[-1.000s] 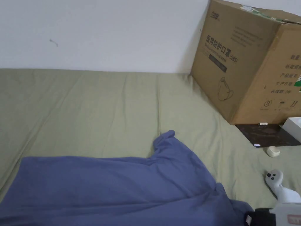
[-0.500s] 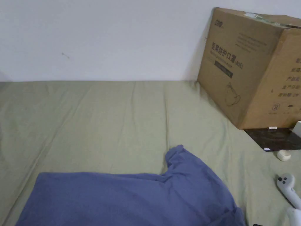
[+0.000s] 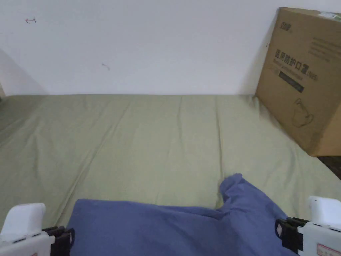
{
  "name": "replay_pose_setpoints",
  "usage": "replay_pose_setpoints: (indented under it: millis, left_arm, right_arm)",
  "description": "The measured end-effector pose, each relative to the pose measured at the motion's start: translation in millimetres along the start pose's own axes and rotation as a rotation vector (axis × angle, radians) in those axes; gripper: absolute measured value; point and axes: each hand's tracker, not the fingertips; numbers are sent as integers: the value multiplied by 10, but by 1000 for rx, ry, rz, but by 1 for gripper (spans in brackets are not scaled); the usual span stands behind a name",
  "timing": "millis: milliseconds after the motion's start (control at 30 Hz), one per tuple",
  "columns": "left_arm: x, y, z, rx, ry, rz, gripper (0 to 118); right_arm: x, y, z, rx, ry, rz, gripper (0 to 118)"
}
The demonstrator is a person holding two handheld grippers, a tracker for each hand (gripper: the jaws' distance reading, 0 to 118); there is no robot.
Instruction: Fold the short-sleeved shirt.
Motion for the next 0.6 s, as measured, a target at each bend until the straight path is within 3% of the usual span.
replay_pose_setpoints:
  millis: [133, 267, 300, 333, 367, 533, 600]
  left_arm:
    - [-440, 462, -598, -72, 18, -3, 1]
    - [-778, 822, -1331, -180, -10, 11, 24]
    - [-818, 867, -1489, -209, -4, -9, 66]
    - [-812, 866, -1652, -232, 9, -41, 100]
    - [-830, 875, -1824, -246, 41, -57, 118]
    - [-859, 856, -2430, -355, 62, -95, 113]
    - [-812, 782, -2433, -404, 61, -97, 100]
  right_arm:
    - [-44, 67, -183, -40, 19, 31, 0]
    - [1, 87, -354, -68, 7, 38, 0]
    - [19, 87, -391, -77, 4, 31, 0]
    - [41, 81, -430, -83, 2, 21, 0]
    - [69, 66, -475, -91, -2, 11, 0]
    - [155, 48, -687, -140, -40, 23, 0]
    - [210, 109, -749, -152, -37, 23, 0]
